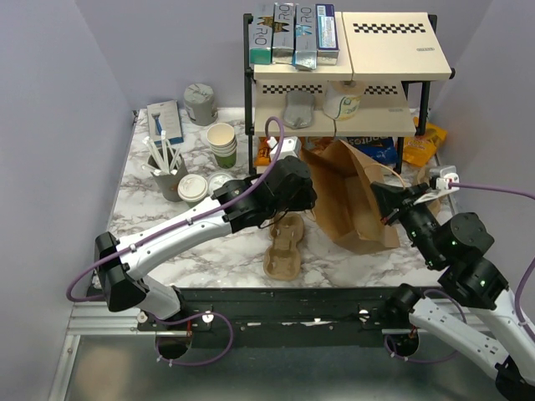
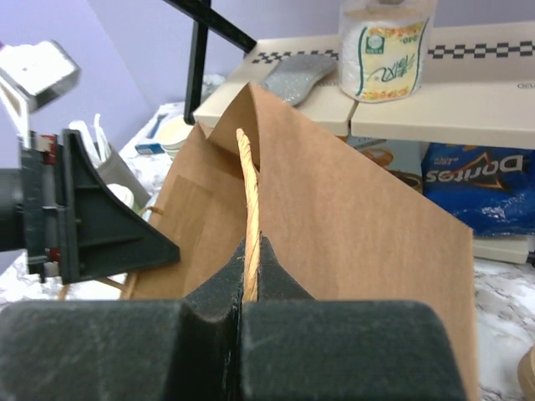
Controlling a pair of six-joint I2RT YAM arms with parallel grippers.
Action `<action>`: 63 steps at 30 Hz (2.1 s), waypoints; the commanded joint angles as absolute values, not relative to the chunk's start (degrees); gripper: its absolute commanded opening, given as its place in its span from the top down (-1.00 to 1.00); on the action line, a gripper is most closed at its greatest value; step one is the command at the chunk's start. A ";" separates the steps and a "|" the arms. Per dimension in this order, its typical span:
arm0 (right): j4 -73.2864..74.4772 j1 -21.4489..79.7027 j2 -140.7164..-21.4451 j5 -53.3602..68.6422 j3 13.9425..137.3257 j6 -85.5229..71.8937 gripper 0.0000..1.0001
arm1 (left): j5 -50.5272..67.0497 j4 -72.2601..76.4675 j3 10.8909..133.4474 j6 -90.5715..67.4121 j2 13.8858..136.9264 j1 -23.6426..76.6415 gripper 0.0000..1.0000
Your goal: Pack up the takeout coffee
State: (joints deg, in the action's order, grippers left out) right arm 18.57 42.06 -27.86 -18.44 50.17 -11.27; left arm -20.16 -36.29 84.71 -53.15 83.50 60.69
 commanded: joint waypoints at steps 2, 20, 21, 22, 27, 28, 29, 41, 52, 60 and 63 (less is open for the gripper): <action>15.12 42.45 -26.19 -14.59 49.31 -12.83 0.99 | -15.47 -32.08 84.28 -50.10 84.29 59.59 0.55; 19.16 42.45 -22.06 2.37 55.99 -9.32 -0.77 | -13.72 -35.76 87.44 -39.20 59.60 59.59 1.00; 19.33 42.36 -21.63 2.03 56.16 -9.14 -0.85 | -13.36 -36.29 88.32 -39.03 58.89 59.59 1.00; 19.77 42.45 -20.93 1.59 55.99 -8.97 -0.89 | -13.71 -37.69 88.59 -39.11 57.32 59.50 1.00; 21.09 42.45 -21.18 -3.69 54.32 -5.99 -1.00 | -18.44 -41.57 90.78 -39.72 53.09 59.59 1.00; 22.14 42.36 -21.70 -2.30 54.06 -4.24 -1.00 | -19.76 -43.57 91.40 -40.51 51.61 59.59 1.00; 22.50 42.36 -23.45 2.67 53.18 -0.65 -1.00 | -22.73 -44.72 92.10 -40.69 50.90 59.59 1.00; 0.82 42.45 -37.44 34.43 48.16 3.74 -1.00 | -36.13 -66.36 97.48 -47.64 45.18 59.59 1.00; -20.03 42.45 -39.82 31.93 55.55 -21.26 -1.00 | -30.06 -62.93 94.58 -43.86 51.95 59.50 1.00; -15.75 42.45 -35.33 16.52 56.24 -22.07 -1.00 | -29.53 -64.07 92.46 -45.09 49.66 59.59 1.00; -6.52 42.45 -36.30 14.60 58.45 -15.48 -1.00 | -29.35 -64.86 95.35 -44.74 48.08 59.59 1.00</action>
